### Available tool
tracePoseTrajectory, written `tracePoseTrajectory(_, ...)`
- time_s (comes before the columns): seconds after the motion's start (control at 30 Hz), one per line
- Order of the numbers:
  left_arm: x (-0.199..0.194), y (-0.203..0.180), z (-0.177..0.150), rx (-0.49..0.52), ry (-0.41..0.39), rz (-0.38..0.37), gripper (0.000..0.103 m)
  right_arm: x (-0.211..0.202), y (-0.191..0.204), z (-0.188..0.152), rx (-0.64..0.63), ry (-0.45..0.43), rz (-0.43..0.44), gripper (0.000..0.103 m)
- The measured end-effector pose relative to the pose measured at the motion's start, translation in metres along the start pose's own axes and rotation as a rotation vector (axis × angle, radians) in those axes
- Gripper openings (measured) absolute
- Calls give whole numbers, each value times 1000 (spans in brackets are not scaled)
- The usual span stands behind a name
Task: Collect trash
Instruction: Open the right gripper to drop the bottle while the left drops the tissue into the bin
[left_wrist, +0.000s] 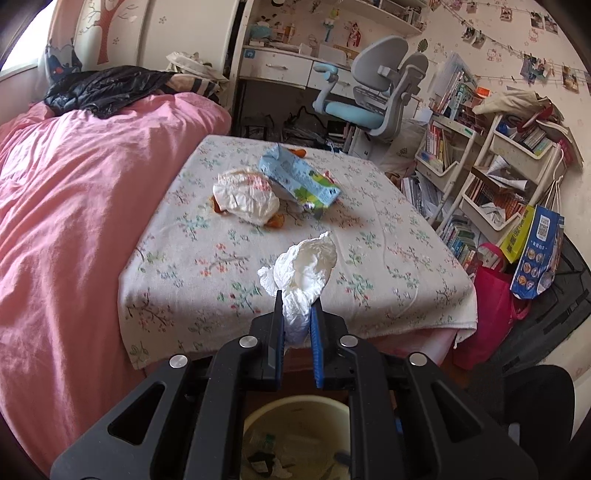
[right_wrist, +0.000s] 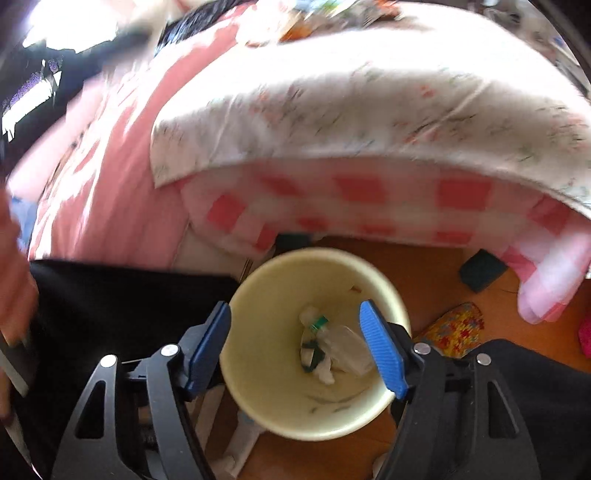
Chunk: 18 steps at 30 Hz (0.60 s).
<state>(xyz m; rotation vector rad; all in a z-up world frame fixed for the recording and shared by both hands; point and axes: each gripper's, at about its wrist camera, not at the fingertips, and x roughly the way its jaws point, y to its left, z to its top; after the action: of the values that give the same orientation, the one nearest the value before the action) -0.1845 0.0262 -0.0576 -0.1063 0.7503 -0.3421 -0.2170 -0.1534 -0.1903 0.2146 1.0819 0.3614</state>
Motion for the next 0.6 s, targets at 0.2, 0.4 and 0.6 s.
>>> tracePoseTrajectory(0.2, 6, -17, -32, 27, 102, -30, 12, -36, -20, 10, 102, -171, -3, 76)
tracePoseTrajectory(0.4, 21, -32, -68, 55, 284, -61, 20, -63, -32, 13, 156, -296, -12, 77)
tracePoseTrajectory(0.6, 22, -38, -77, 83, 291, 4, 58, -65, -33, 14, 164, -312, -13, 79)
